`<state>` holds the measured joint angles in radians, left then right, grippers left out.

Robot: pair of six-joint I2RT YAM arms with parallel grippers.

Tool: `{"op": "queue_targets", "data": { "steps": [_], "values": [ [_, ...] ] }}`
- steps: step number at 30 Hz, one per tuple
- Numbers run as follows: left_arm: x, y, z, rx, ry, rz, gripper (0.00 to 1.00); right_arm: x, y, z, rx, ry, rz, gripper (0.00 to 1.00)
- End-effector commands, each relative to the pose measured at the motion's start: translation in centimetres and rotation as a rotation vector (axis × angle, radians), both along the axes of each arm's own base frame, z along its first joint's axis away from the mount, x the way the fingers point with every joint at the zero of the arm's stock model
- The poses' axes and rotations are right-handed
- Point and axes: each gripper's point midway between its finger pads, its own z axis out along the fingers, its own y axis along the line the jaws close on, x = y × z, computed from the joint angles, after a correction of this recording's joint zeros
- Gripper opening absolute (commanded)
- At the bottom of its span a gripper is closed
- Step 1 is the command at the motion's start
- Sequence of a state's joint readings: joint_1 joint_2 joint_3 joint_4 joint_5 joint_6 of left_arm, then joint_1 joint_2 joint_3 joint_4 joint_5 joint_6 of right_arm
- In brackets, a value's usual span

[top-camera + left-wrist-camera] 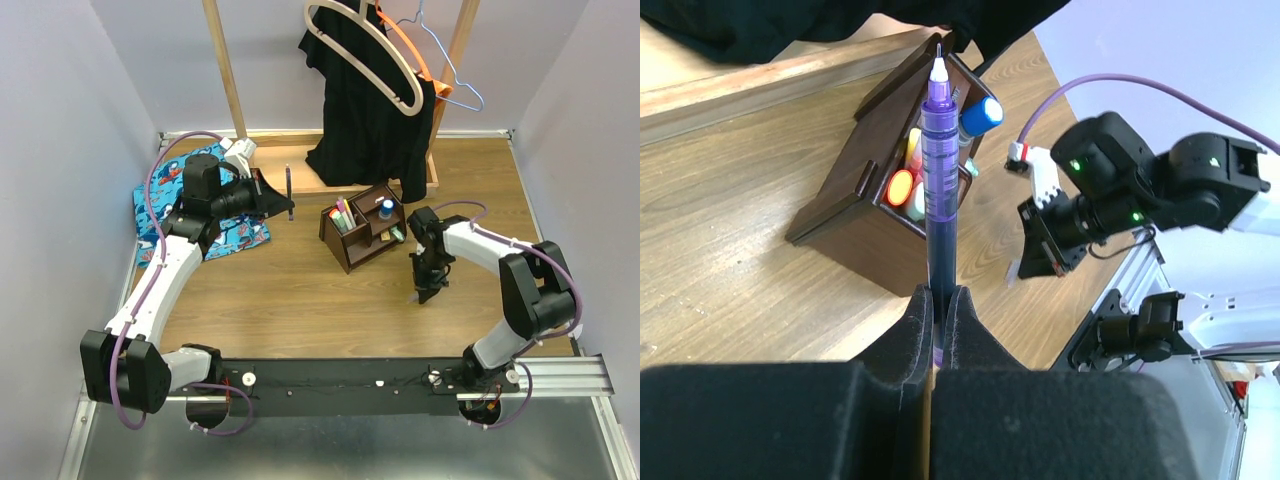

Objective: Sort the stationery into containers
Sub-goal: Close the pen cap on the pen.

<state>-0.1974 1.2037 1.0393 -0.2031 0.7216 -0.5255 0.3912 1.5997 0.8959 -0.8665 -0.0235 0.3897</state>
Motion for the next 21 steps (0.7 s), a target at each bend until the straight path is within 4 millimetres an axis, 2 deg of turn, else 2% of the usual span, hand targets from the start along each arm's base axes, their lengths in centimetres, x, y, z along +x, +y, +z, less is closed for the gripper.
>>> {"op": "queue_targets", "data": {
  "steps": [1, 4, 8, 10, 13, 15, 16, 17, 19, 21],
  "values": [
    [0.3, 0.4, 0.3, -0.006, -0.018, 0.022, 0.00, 2.0, -1.0, -0.2, -0.040, -0.021, -0.040, 0.00],
    [0.3, 0.6, 0.2, -0.007, -0.017, 0.028, 0.00, 3.2, -0.4, -0.2, -0.013, -0.048, -0.031, 0.01],
    [0.3, 0.8, -0.4, -0.010, -0.003, 0.037, 0.00, 6.4, 1.1, 0.5, 0.043, -0.136, -0.014, 0.01],
    [0.2, 0.8, -0.4, -0.013, 0.000, 0.038, 0.00, 7.1, 1.4, 0.9, 0.052, -0.149, -0.025, 0.01],
    [0.3, 0.8, -0.4, -0.018, 0.008, 0.037, 0.00, 6.9, 1.0, 1.4, 0.040, -0.141, -0.045, 0.00],
    [0.3, 0.7, -0.2, -0.020, 0.005, 0.036, 0.00, 6.0, -0.1, 1.5, -0.001, -0.126, -0.070, 0.09],
    [0.4, 0.7, -0.2, -0.020, 0.004, 0.036, 0.00, 5.7, -0.5, 1.5, -0.012, -0.120, -0.078, 0.18],
    [0.5, 0.7, 0.0, -0.022, 0.000, 0.036, 0.00, 5.3, -1.0, 1.6, -0.031, -0.118, -0.094, 0.33],
    [0.5, 0.7, -0.1, -0.021, 0.008, 0.036, 0.00, 5.0, -1.7, 2.1, -0.029, -0.126, -0.129, 0.36],
    [0.5, 0.7, -0.1, -0.021, 0.009, 0.035, 0.00, 4.8, -1.3, 2.6, 0.001, -0.126, -0.151, 0.38]
  ]
}}
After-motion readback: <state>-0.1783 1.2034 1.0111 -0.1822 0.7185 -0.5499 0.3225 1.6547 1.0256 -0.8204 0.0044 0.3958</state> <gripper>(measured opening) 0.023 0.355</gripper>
